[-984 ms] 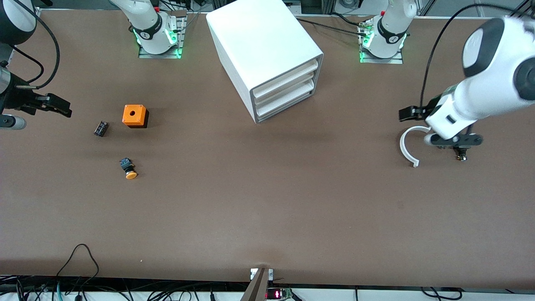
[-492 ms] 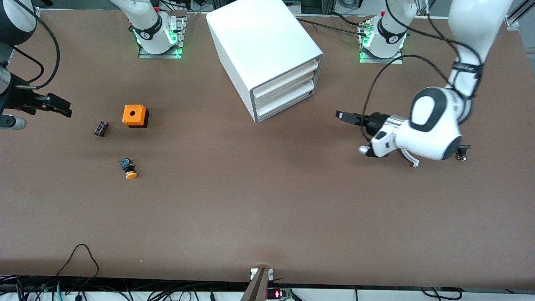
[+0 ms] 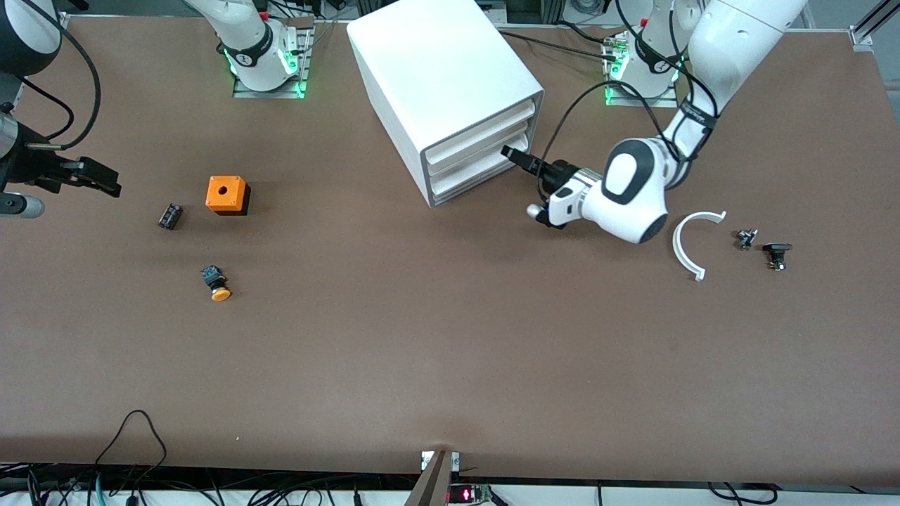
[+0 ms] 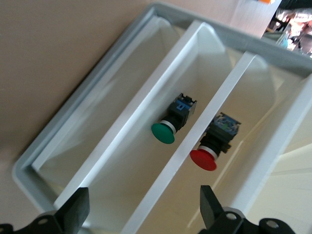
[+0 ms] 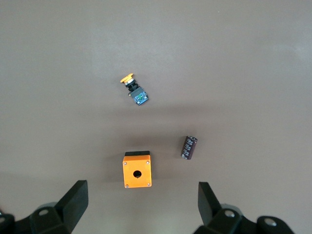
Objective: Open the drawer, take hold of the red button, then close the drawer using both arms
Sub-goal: 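Pull the drawer open with the left gripper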
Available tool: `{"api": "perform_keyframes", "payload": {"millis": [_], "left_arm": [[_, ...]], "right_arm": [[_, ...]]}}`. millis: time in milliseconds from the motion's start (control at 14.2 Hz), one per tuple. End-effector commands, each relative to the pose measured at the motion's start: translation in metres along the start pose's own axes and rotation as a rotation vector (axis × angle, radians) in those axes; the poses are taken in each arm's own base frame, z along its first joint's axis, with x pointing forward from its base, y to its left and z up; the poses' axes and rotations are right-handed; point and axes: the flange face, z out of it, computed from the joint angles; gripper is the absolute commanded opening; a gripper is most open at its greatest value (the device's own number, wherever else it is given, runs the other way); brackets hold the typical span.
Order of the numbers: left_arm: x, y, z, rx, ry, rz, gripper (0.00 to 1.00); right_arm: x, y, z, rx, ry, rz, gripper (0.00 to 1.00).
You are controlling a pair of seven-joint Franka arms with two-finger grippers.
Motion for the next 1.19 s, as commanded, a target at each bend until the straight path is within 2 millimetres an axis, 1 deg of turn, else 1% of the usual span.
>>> {"api": "perform_keyframes", "payload": {"millis": [0, 141, 211, 351, 422, 492, 562, 632, 703, 773, 843, 914, 984, 1054, 1124], "left_arm": [[-0.004, 0.001, 0.028, 0.004, 0.010, 0.040, 0.99], [-0.005, 0.003, 0.039, 0.006, -0.002, 0.045, 0.98], [-0.005, 0.003, 0.039, 0.007, -0.003, 0.044, 0.98], [-0.006, 0.002, 0.046, 0.003, -0.016, 0.043, 0.94], [-0.008, 0.005, 0.052, -0.010, -0.021, 0.042, 0.90], [-0.008, 0.006, 0.053, -0.016, -0.021, 0.040, 0.82], [-0.008, 0.005, 0.054, -0.015, -0.017, 0.037, 0.64], [-0.007, 0.005, 0.054, -0.013, -0.012, 0.038, 0.37], [-0.007, 0.004, 0.053, -0.011, -0.008, 0.037, 0.08], [-0.007, 0.004, 0.050, -0.006, -0.003, 0.038, 0.00], [-0.006, 0.000, 0.042, 0.000, 0.008, 0.038, 0.00], [-0.003, -0.004, 0.027, -0.004, 0.035, 0.031, 0.00], [0.000, -0.013, 0.006, 0.025, 0.060, 0.037, 0.00], [0.006, -0.017, -0.020, 0.075, 0.088, 0.058, 0.00], [0.009, -0.026, -0.044, 0.100, 0.120, 0.057, 0.00]], "right_arm": [[-0.005, 0.002, -0.002, 0.021, -0.002, -0.010, 1.00], [-0.005, 0.002, -0.002, 0.021, -0.002, -0.010, 1.00], [-0.005, 0.002, -0.002, 0.021, -0.002, -0.010, 1.00], [-0.005, 0.002, -0.002, 0.019, -0.002, -0.010, 1.00], [-0.005, 0.002, -0.002, 0.021, -0.002, -0.010, 1.00], [-0.005, 0.002, -0.002, 0.021, -0.002, -0.011, 1.00], [-0.005, 0.003, -0.002, 0.021, -0.002, -0.011, 1.00], [-0.005, 0.002, -0.002, 0.021, -0.002, -0.017, 1.00], [-0.005, 0.002, -0.002, 0.021, -0.002, -0.019, 1.00], [-0.005, 0.002, -0.002, 0.021, -0.002, -0.019, 1.00], [-0.005, 0.002, -0.002, 0.021, -0.002, -0.019, 1.00], [-0.005, 0.002, -0.002, 0.019, 0.000, -0.019, 1.00], [-0.005, 0.002, -0.002, 0.019, 0.003, -0.019, 1.00], [-0.005, 0.000, -0.003, 0.018, 0.008, -0.024, 1.00], [-0.004, -0.001, -0.003, 0.019, 0.009, -0.025, 1.00]]}}
